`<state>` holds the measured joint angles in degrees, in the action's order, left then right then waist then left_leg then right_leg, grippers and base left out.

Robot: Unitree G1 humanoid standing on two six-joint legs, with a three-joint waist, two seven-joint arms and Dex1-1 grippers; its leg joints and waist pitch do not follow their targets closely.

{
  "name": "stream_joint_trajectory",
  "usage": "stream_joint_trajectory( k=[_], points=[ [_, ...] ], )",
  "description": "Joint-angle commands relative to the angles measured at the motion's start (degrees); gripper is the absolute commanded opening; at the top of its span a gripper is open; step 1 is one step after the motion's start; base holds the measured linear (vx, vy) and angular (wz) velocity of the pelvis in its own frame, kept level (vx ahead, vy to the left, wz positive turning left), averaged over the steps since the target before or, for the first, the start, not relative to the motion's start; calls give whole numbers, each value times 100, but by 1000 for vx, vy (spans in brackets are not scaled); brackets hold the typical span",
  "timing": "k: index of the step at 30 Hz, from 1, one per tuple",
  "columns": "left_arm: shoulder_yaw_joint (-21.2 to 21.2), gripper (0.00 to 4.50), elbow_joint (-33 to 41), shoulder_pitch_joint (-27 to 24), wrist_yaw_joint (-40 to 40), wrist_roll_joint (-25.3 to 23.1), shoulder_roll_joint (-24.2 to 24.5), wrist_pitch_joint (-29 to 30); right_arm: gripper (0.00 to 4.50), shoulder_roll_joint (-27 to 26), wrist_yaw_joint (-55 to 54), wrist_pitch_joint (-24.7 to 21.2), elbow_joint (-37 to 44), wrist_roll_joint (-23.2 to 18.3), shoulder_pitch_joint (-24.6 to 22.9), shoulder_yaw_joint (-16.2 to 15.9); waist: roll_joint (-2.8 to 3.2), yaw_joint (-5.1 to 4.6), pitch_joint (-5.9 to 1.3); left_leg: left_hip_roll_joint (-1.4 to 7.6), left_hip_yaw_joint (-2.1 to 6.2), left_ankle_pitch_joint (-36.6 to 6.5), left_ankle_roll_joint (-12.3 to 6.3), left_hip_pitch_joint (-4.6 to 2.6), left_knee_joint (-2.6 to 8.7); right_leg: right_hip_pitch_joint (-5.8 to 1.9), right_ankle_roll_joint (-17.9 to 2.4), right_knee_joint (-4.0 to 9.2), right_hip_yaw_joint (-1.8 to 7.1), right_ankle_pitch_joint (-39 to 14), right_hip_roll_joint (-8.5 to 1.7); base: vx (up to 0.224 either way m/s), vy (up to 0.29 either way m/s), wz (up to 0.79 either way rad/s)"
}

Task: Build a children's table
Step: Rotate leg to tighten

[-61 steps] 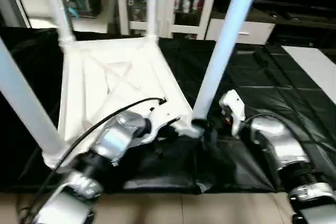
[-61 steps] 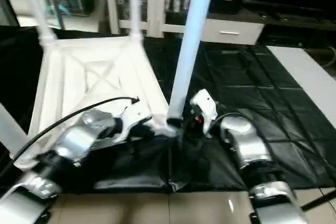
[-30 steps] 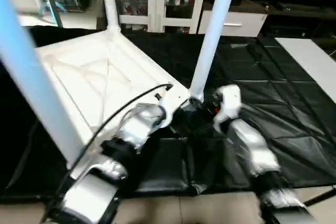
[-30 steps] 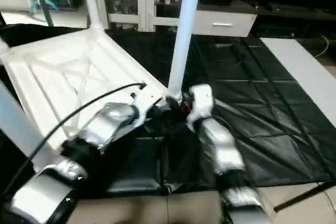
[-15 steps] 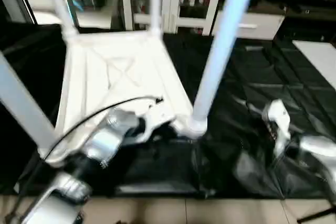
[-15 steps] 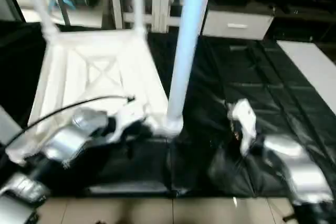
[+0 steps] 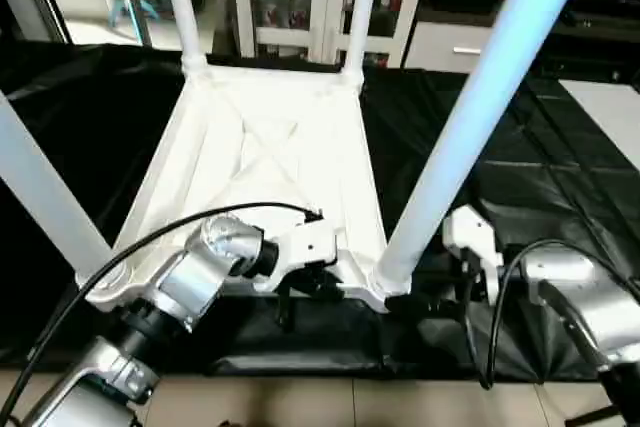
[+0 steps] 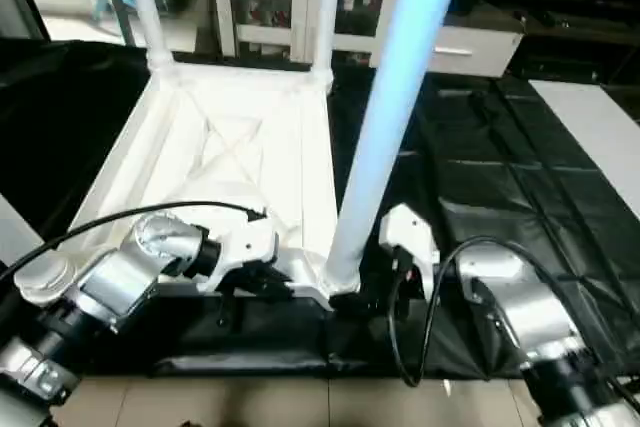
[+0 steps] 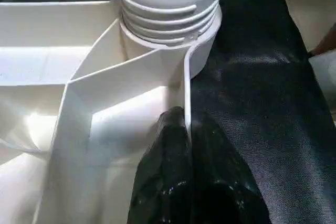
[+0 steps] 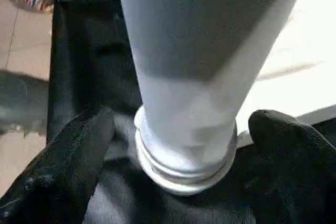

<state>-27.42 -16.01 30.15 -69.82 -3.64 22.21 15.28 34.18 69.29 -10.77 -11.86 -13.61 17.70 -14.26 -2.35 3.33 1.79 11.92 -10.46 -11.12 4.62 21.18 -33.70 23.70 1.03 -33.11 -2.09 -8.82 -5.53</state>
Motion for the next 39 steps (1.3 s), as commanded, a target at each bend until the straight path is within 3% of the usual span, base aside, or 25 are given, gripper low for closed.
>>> stream_joint_trajectory(
  k=[1,13,18,25,29,32,36,38,39],
  points=[
    [-272,0,-41,-60,-118,-79,12,52,429,16,109,171,-149,125,107,-48,-39,-41,-285,119,-26,-1219,-296,-59,428,-238,-1275,276,122,-1124,-163,0,0,0],
    [-293,0,-37,-64,-133,-124,34,76,331,-240,262,623,-913,308,505,-185,-33,-50,-310,115,-38,-1049,-410,-75,391,-258,-1473,227,114,-837,-153,0,0,0],
    [-299,0,-46,-51,-138,-123,39,89,286,-318,342,747,-1089,333,546,-174,-36,-51,-309,116,-35,-1104,-396,-75,392,-261,-1452,233,115,-925,-153,0,0,0],
    [-315,0,-65,-43,-161,-143,59,90,274,-354,387,826,-1169,324,518,-190,-24,-58,-315,115,-31,-1174,-363,-82,393,-264,-1458,232,112,-934,-147,0,0,0],
    [-110,0,-279,42,344,-148,-218,323,272,-797,-609,505,-1447,325,537,140,-27,-87,-303,101,-40,-1199,-337,-66,396,-254,-1458,236,120,-971,-140,0,0,0],
    [97,0,-564,167,925,-193,-511,446,272,-1028,-1091,343,-1534,368,491,211,-54,-165,-271,82,16,-1879,-34,-64,441,-241,-1101,353,89,-2107,-154,0,0,0],
    [630,0,-1259,567,2404,-232,-1260,945,272,-1923,-2863,-18,-1949,434,614,569,-52,-274,-253,42,67,-2262,137,-59,442,-170,-785,442,52,-2872,-152,-38,1,-4],
    [758,0,-1523,723,2944,-315,-1461,966,272,-2228,-3640,34,-2203,602,745,689,-49,-325,-270,26,104,-2227,177,-27,448,-203,-683,458,29,-3024,-173,-26,3,-7],
    [909,0,-1777,881,3518,-369,-1665,883,272,-2490,-4274,156,-2463,786,892,753,-30,-392,-274,21,140,-2201,191,32,469,-230,-597,473,-8,-3035,-167,0,0,0]
  ],
)
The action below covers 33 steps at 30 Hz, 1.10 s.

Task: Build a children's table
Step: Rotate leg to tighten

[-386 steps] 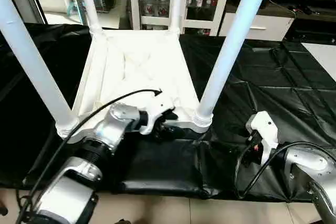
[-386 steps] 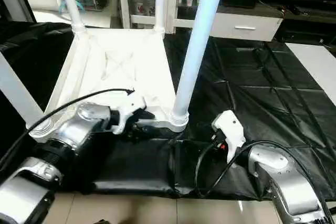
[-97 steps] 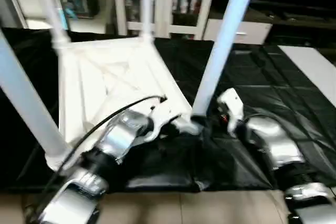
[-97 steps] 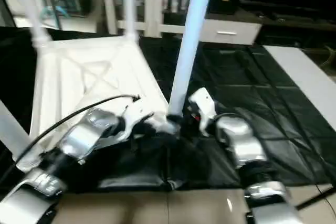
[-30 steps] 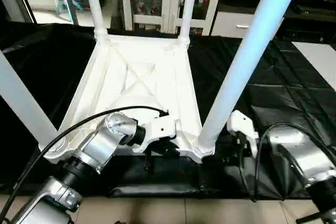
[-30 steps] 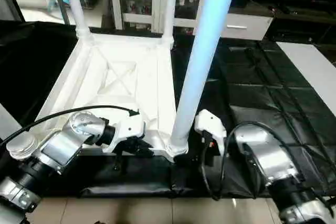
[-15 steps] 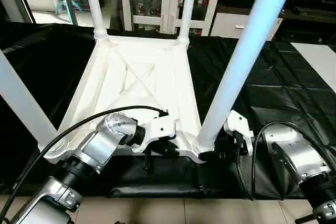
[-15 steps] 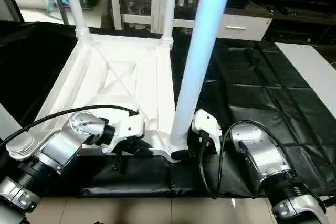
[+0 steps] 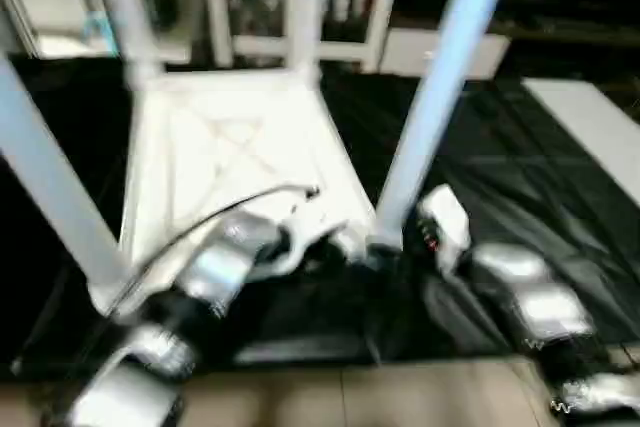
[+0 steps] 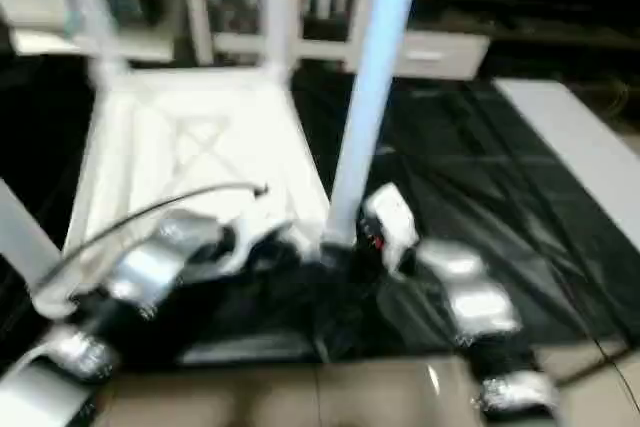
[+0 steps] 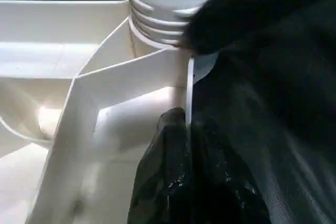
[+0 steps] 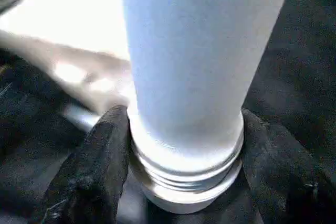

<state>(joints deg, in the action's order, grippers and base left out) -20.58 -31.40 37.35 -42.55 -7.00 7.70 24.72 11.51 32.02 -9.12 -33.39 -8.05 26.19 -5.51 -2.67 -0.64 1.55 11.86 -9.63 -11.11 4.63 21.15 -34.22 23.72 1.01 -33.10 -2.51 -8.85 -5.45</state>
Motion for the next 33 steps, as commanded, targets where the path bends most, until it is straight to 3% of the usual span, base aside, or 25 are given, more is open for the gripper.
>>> stream_joint_trajectory(
  k=[1,3,8,13,15,16,19,21,22,24,28,30,33],
  points=[
    [327,0,-389,261,1111,-47,-340,-135,272,-381,-946,49,-459,329,131,-92,-2,-27,-248,12,54,-2305,163,7,501,-194,-554,518,19,-3158,-171,0,0,0],
    [432,0,-566,386,1484,-77,-498,-251,271,-594,-1353,116,-634,400,236,-64,-7,-36,-272,3,38,-2276,99,-28,475,-167,-611,529,35,-3010,-171,0,0,0],
    [442,0,-836,602,1883,-200,-763,-453,270,-1070,-1709,423,-988,550,463,-132,3,-38,-273,26,5,-2106,-35,-1,492,-179,-862,464,62,-2314,-146,0,0,0],
    [407,0,-956,589,1873,-203,-729,-605,270,-1175,-1127,721,-783,192,438,24,-5,22,-298,44,-54,-1663,-252,-3,469,-220,-1147,381,100,-1523,-151,0,0,0],
    [401,0,-1017,584,1823,-212,-689,-679,270,-1142,-852,772,-564,20,344,67,-11,52,-293,47,-72,-1589,-322,-8,466,-224,-1165,384,103,-1503,-158,0,0,0],
    [404,0,-1026,570,1805,-220,-666,-688,326,-1108,-757,801,-444,-30,283,77,-10,65,-293,47,-73,-1563,-329,-13,466,-223,-1161,385,102,-1525,-161,0,0,0],
    [350,0,-968,482,1618,-261,-517,-778,342,-854,-489,839,55,-111,39,74,-3,141,-293,49,-84,-1434,-399,-3,470,-240,-1093,381,109,-1512,-159,0,0,0],
    [280,0,-852,382,1423,-280,-396,-792,374,-655,-356,776,418,-176,-131,119,-27,98,-296,43,-46,-1358,-409,92,496,-325,-986,360,95,-1570,-169,0,0,0],
    [178,0,-677,240,1178,-310,-227,-821,383,-387,-213,699,847,-236,-320,206,21,73,-292,55,-13,-1368,-347,86,511,-309,-892,379,85,-1703,-176,0,0,0],
    [138,0,-609,185,1091,-325,-158,-845,394,-277,-158,677,1005,-253,-387,243,-7,78,-288,70,-51,-1417,-372,7,485,-239,-1042,395,105,-1609,-162,0,0,0],
    [-132,0,-134,-170,283,-298,307,-748,426,613,558,449,1737,-267,-762,250,22,189,-259,105,-65,-1289,-412,-6,497,-250,-1125,370,125,-1459,-153,0,0,0],
    [-303,0,177,-437,-527,-130,706,-1114,443,1268,1504,133,2223,-509,-1072,259,52,216,-247,91,-63,-1606,-408,-21,512,-258,-1079,404,124,-1746,-145,0,0,0],
    [-471,0,387,-608,-1195,-81,1127,-1220,443,1865,2248,-12,2623,-630,-1332,157,29,224,-230,111,-48,-1858,-353,-23,534,-226,-960,428,135,-2058,-154,0,0,0]
  ],
)
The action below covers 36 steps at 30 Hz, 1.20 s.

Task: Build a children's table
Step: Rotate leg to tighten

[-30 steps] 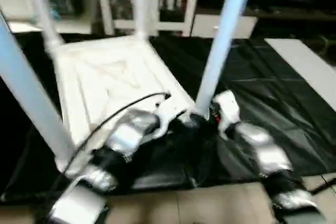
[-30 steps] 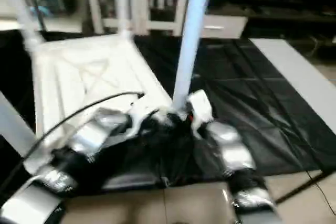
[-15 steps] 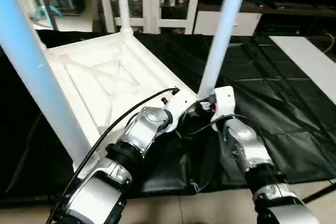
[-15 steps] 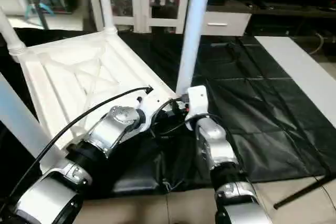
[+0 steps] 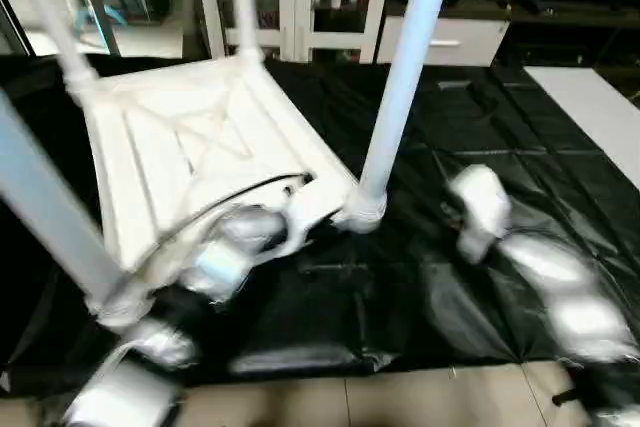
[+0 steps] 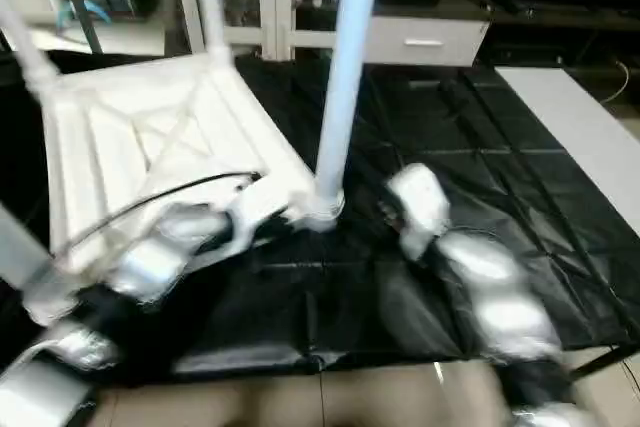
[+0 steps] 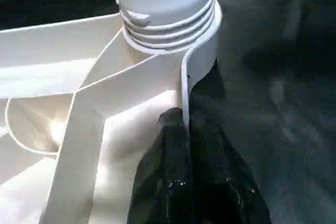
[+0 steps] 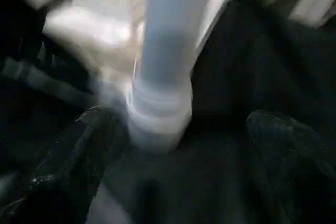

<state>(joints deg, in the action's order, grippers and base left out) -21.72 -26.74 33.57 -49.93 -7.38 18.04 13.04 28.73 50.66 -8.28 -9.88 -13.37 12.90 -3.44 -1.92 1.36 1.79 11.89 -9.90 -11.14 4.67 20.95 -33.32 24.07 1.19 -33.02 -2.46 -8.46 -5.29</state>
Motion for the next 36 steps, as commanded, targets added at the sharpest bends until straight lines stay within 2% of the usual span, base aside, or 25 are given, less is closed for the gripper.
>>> stream_joint_trajectory(
  k=[1,2,3,4,6,9,11,13,14,16,17,18,21,23,24,26,29,31,33,36],
  points=[
    [-390,0,-33,-268,-658,-7,201,-149,443,246,479,-55,290,-79,-24,-57,-46,16,-245,104,-19,-1868,-341,6,447,-251,-970,419,133,-2162,-178,0,0,0],
    [-391,0,-30,-270,-665,-6,205,-151,443,251,481,-54,292,-79,-25,-58,-41,3,-244,105,-16,-1898,-316,11,458,-249,-962,420,130,-2218,-179,0,0,0],
    [-405,0,18,-298,-772,19,267,-181,443,319,515,-42,319,-80,-41,-67,-41,7,-244,107,-20,-1936,-267,-14,451,-224,-951,431,129,-2289,-178,0,0,0],
    [-442,0,262,-402,-1194,177,451,-107,443,394,537,-96,292,-176,-11,-37,-46,7,-248,111,-20,-1930,-238,-28,450,-216,-968,425,136,-2280,-183,0,0,0],
    [-480,0,397,-450,-1416,207,593,-107,443,438,579,-43,252,-175,30,-82,-36,11,-253,115,-16,-1813,-206,-15,458,-221,-1010,393,143,-2129,-177,0,0,0],
    [-529,0,575,-523,-1792,333,732,-170,443,422,901,-224,373,-311,41,-186,-22,39,-270,116,-49,-1691,-237,-64,431,-208,-1158,357,152,-1687,-158,0,0,0],
    [-592,0,784,-587,-2104,451,819,-121,443,340,1165,-292,448,-386,63,-333,-25,54,-276,121,-60,-1571,-295,-60,424,-225,-1271,316,156,-1400,-158,0,0,0],
    [-593,0,808,-580,-2097,413,814,-163,443,255,1295,-183,312,-236,155,-559,-26,55,-288,114,-67,-1353,-330,-51,411,-241,-1371,274,145,-1098,-151,0,0,0],
    [-593,0,808,-580,-2096,412,814,-164,443,255,1296,-182,310,-234,156,-562,-21,64,-289,115,-73,-1320,-337,-59,406,-241,-1384,273,147,-1051,-150,0,0,0],
    [-610,0,783,-552,-2091,373,808,-176,443,192,1299,-42,94,-7,277,-780,-29,77,-287,119,-80,-1284,-334,-61,402,-244,-1415,264,149,-1019,-158,0,0,0],
    [-629,0,786,-547,-2109,361,809,-172,443,165,1303,52,-6,92,333,-863,-35,71,-280,113,-74,-1326,-295,-44,414,-258,-1383,269,146,-1145,-163,0,0,0],
    [-662,0,835,-557,-2165,372,802,-139,443,35,1164,186,-264,279,499,-975,-22,66,-271,112,-71,-1443,-234,-51,418,-241,-1341,282,148,-1345,-173,0,0,0],
    [-694,0,911,-578,-2200,381,797,-106,443,-115,1056,283,-492,366,661,-1027,-27,53,-277,106,-67,-1597,-129,-65,420,-236,-1248,310,157,-1587,-178,0,0,0],
    [-698,0,946,-590,-2208,383,796,-87,443,-184,1031,323,-581,403,730,-1042,-28,66,-288,112,-65,-1487,-133,-71,416,-247,-1261,286,161,-1406,-171,0,0,0],
    [-702,0,965,-595,-2212,382,794,-69,443,-233,1053,350,-655,410,789,-1050,-36,67,-308,106,-71,-1249,-188,-58,401,-264,-1342,236,155,-1040,-161,0,0,0],
    [-700,0,975,-597,-2218,374,796,-58,443,-269,1112,369,-722,389,855,-1063,-39,74,-312,101,-80,-1099,-256,-58,386,-278,-1401,215,152,-831,-156,0,0,0],
    [-711,0,983,-607,-2215,343,815,-40,415,-297,1438,534,-1003,332,1023,-1132,-42,78,-315,98,-86,-1044,-344,-54,371,-289,-1477,205,148,-767,-166,0,0,0],
    [-710,0,976,-606,-2209,337,818,-42,415,-291,1494,570,-1055,330,1040,-1131,-46,85,-313,101,-87,-1070,-346,-55,371,-293,-1468,209,151,-822,-168,0,0,0],
    [-713,0,976,-606,-2204,336,823,-39,381,-291,1527,604,-1102,330,1055,-1131,-52,85,-320,99,-83,-1036,-345,-52,369,-300,-1470,202,148,-795,-167,0,0,0],
    [-712,0,959,-602,-2197,323,833,-32,362,-257,1727,636,-1193,285,1065,-1153,-53,81,-323,101,-82,-1054,-355,-55,366,-301,-1485,196,144,-787,-162,0,0,0]
  ],
)
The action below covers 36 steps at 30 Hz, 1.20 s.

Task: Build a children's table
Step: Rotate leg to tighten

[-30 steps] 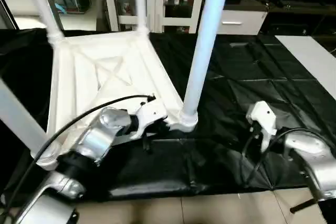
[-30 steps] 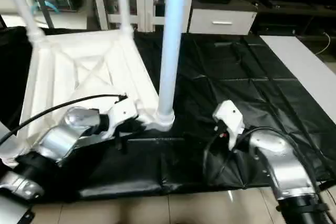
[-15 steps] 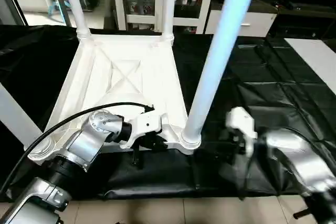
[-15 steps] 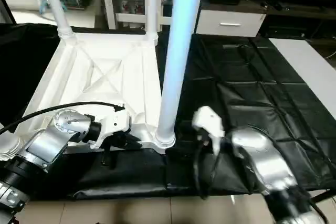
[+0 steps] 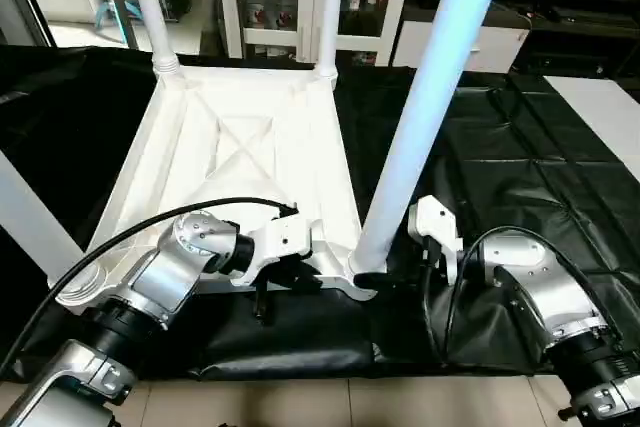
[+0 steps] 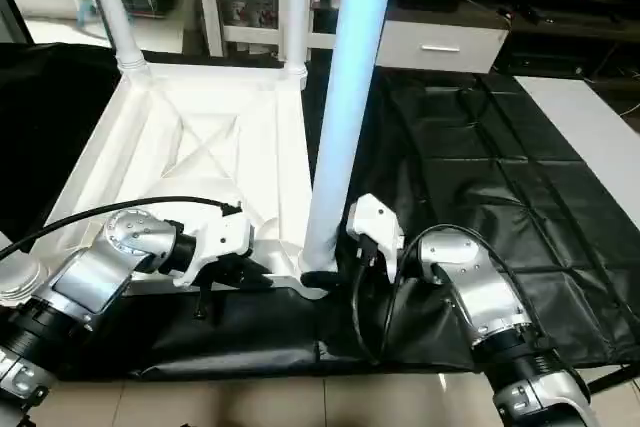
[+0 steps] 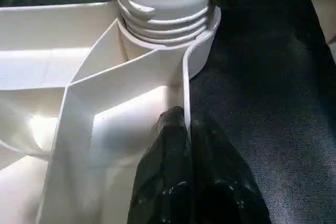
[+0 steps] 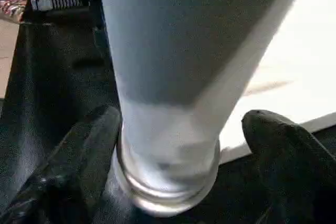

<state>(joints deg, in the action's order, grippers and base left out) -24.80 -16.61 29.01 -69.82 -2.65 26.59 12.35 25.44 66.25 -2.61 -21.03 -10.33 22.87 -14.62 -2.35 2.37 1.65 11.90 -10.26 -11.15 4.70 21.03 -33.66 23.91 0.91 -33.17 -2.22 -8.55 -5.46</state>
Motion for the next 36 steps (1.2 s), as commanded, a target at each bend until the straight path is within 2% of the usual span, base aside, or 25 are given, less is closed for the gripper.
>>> stream_joint_trajectory(
  k=[1,2,3,6,8,13,21,24,27,28,29,30,31,32,33,34,35,36],
  points=[
    [-403,0,-60,-144,-207,-153,-21,38,349,77,210,75,-98,-25,70,-40,-7,-17,-311,101,-47,-1063,-366,-67,396,-283,-1464,214,120,-776,-148,0,0,0],
    [-403,0,-60,-144,-207,-153,-21,38,349,77,210,75,-98,-25,70,-40,-11,-18,-308,99,-45,-1051,-372,-60,398,-289,-1469,213,119,-780,-146,0,0,0],
    [-404,0,-69,-138,-209,-164,-18,48,331,89,321,93,-156,-27,76,-55,-4,-22,-311,100,-45,-1043,-376,-63,395,-287,-1476,210,119,-758,-144,0,0,0],
    [-404,0,-71,-134,-212,-170,-16,55,326,90,363,122,-208,-25,91,-57,-7,-23,-314,99,-46,-1046,-378,-67,392,-285,-1502,209,117,-764,-144,0,0,0],
    [-404,0,-83,-127,-214,-180,-12,59,293,75,429,177,-319,-14,132,-55,-5,-20,-313,101,-44,-1050,-373,-68,394,-285,-1514,208,115,-771,-145,0,0,0],
    [-401,0,-86,-129,-206,-185,-7,67,262,40,515,234,-453,18,185,-87,-22,-16,-321,97,-45,-1010,-384,-66,384,-296,-1517,198,115,-717,-143,0,0,0],
    [-419,0,-101,-141,-165,-211,-10,99,259,33,610,356,-631,105,215,-146,-14,-12,-327,99,-44,-1008,-395,-72,380,-293,-1541,194,111,-704,-143,0,0,0],
    [-365,0,-167,-131,39,-225,-120,205,259,-75,181,266,-855,215,236,-61,-11,-18,-314,98,-44,-1083,-372,-71,390,-289,-1540,208,110,-786,-141,0,0,0],
    [-237,0,-244,-99,351,-203,-303,348,258,-208,-379,201,-1101,350,286,41,-11,-61,-243,99,-26,-1764,-141,-86,448,-251,-1332,314,104,-1700,-148,0,0,0],
    [-82,0,-331,-18,738,-172,-555,581,258,-437,-1077,63,-1322,392,341,224,-16,-75,-232,92,-16,-1993,-85,-102,453,-240,-1242,348,98,-2017,-147,0,0,0],
    [194,0,-541,162,1491,-150,-1028,956,258,-868,-2188,-234,-1517,389,409,518,-19,-144,-181,68,27,-2536,135,-142,468,-181,-914,439,77,-2955,-145,0,0,0],
    [278,0,-616,223,1729,-150,-1171,1072,258,-997,-2523,-304,-1566,394,431,600,-19,-170,-182,51,42,-2621,212,-153,463,-163,-807,463,67,-3198,-144,-77,0,-8],
    [412,0,-760,339,2129,-157,-1415,1268,254,-1221,-3048,-439,-1638,380,470,734,-12,-180,-210,40,90,-2643,282,-151,458,-202,-700,477,30,-3352,-157,-77,0,-8],
    [569,0,-986,505,2712,-223,-1705,1457,251,-1497,-3605,-533,-1704,366,518,854,-34,-335,-221,25,166,-2667,338,-31,494,-275,-474,502,-41,-3517,-165,-92,19,-20],
    [634,0,-1180,647,3098,-293,-1894,1498,250,-1700,-4034,-522,-1810,406,582,906,-18,-362,-220,24,182,-2709,326,-28,501,-273,-437,522,-69,-3556,-168,-80,32,-22],
    [638,0,-1197,659,3126,-299,-1908,1498,249,-1716,-4070,-518,-1820,411,589,908,-16,-390,-217,23,188,-2798,307,-47,491,-247,-402,560,-93,-3635,-165,-80,32,-22],
    [682,0,-1370,784,3440,-354,-2056,1467,249,-1881,-4393,-480,-1925,457,656,926,-32,-419,-238,5,184,-2847,222,-92,446,-223,-397,623,-113,-3662,-182,0,0,0],
    [754,0,-1562,920,3800,-393,-2232,1389,249,-2069,-4815,-394,-2054,527,737,943,-2,-423,-223,-5,165,-2825,90,-101,438,-178,-476,664,-117,-3524,-175,0,0,0]
  ],
)
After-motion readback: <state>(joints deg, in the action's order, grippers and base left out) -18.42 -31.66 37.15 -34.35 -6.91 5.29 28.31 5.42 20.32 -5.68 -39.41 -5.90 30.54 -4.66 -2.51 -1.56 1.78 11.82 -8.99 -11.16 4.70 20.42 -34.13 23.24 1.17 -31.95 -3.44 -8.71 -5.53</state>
